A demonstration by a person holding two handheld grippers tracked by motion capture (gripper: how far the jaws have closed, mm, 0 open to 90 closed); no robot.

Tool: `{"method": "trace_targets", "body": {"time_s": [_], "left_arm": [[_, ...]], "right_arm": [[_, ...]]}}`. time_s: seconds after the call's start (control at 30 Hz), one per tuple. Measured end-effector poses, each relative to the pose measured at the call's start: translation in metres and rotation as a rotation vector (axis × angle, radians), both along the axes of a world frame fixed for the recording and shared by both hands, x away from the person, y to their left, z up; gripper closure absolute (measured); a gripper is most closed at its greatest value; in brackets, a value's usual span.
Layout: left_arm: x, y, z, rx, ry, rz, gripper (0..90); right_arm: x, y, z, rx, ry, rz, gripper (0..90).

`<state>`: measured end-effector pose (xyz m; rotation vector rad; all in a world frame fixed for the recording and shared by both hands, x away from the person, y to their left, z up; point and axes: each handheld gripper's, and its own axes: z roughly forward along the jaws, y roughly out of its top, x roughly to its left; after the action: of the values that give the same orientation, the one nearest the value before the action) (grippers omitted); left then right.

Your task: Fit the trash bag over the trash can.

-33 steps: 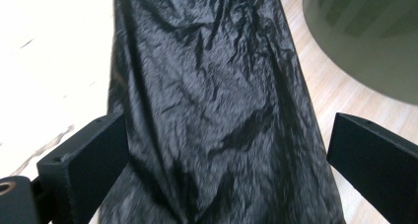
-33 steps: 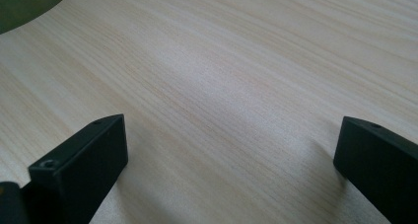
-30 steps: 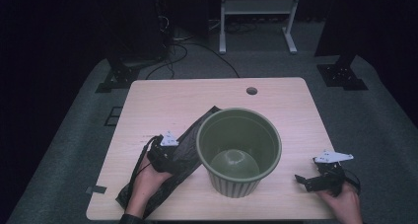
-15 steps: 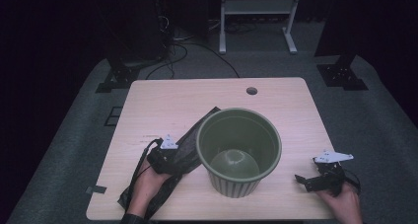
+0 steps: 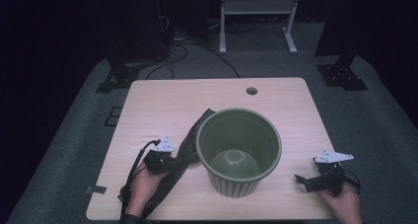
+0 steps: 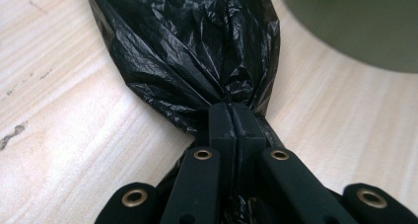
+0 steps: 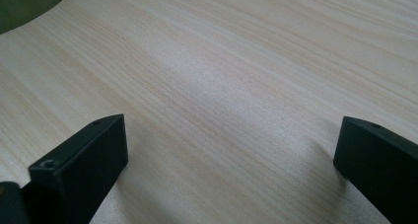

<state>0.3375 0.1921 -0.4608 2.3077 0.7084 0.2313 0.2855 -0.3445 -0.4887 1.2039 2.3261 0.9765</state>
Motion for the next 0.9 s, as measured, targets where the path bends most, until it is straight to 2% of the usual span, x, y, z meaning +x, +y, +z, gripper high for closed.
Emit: {"method": "trace_targets", "body": {"time_s": [0.13, 0.3, 0.4, 0.47, 0.63, 0.9], "left_arm": [[-0.006, 0.006, 0.010, -0.059, -0.027, -0.016, 88.3], [-0.014, 0.018, 0.025, -0.153, -0.068, -0.031, 88.2], [-0.016, 0.023, 0.033, -0.183, -0.089, -0.035, 88.4], [-0.017, 0.028, 0.041, -0.222, -0.100, -0.047, 88.4], [-0.021, 0.036, 0.057, -0.287, -0.135, -0.067, 88.4], [-0.023, 0.044, 0.082, -0.383, -0.190, -0.103, 88.5]], "right_arm": [[0.000, 0.000, 0.000, 0.000, 0.000, 0.000, 0.0], [0.000, 0.000, 0.000, 0.000, 0.000, -0.001, 0.0], [0.000, 0.000, 0.000, -0.001, 0.000, -0.001, 0.0], [0.000, 0.000, 0.000, -0.001, 0.000, -0.001, 0.0], [0.000, 0.000, 0.000, -0.001, 0.000, -0.001, 0.0], [0.000, 0.000, 0.000, 0.000, 0.001, -0.002, 0.0]]}}
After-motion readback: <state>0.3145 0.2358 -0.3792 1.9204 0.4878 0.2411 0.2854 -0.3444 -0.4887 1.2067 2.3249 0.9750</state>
